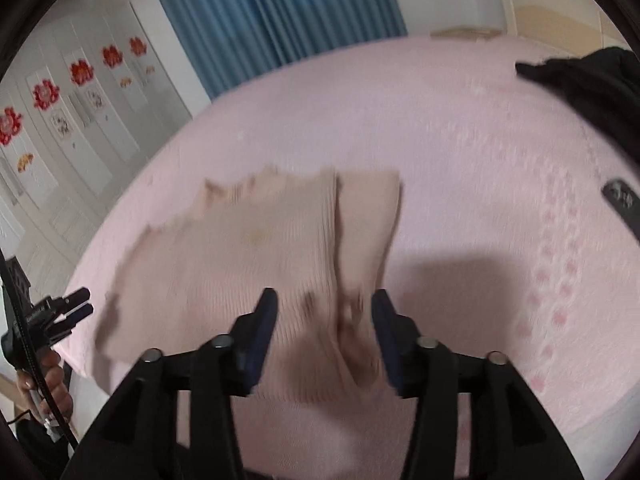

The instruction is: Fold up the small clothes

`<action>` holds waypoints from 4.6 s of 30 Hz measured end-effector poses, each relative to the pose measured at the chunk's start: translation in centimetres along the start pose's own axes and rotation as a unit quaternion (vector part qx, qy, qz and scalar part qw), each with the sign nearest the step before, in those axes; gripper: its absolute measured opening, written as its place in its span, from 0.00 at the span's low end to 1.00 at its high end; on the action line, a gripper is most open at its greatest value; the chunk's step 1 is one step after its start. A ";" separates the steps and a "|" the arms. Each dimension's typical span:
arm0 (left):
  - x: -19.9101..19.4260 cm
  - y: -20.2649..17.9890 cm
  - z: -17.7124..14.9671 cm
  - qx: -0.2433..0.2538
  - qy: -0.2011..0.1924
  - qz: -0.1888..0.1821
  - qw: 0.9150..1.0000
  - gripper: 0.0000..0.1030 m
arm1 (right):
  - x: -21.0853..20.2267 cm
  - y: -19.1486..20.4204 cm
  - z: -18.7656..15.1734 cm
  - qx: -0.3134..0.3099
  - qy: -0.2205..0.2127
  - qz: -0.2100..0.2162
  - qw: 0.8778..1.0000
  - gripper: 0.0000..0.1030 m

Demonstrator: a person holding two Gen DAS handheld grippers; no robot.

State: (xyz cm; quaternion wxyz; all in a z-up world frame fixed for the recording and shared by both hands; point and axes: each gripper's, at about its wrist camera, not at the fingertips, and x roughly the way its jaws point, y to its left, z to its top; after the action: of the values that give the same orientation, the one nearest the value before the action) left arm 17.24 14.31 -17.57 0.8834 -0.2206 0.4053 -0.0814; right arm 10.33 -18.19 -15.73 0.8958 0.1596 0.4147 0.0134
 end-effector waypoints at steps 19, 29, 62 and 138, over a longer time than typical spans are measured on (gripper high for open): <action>12.1 -3.4 6.3 0.060 0.041 0.050 0.996 0.37 | 14.3 0.1 8.4 0.002 0.073 -0.051 0.996 0.29; 12.0 -1.7 7.9 0.031 0.011 0.019 0.999 0.07 | 13.2 -0.8 10.0 0.015 0.033 0.009 0.999 0.05; 3.5 1.6 3.1 0.074 0.003 0.063 0.995 0.65 | 11.1 14.5 -0.5 -0.144 0.045 -0.058 0.987 0.46; 8.2 -0.1 -1.3 -0.086 0.089 -0.082 0.989 0.51 | 1.1 6.8 -3.1 -0.051 0.018 -0.032 0.998 0.56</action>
State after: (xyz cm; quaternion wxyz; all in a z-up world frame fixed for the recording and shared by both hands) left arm 21.67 11.14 -23.78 0.8122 -0.3198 0.4680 -0.1377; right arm 9.42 -10.73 -16.39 0.8952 0.1002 0.4341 0.0091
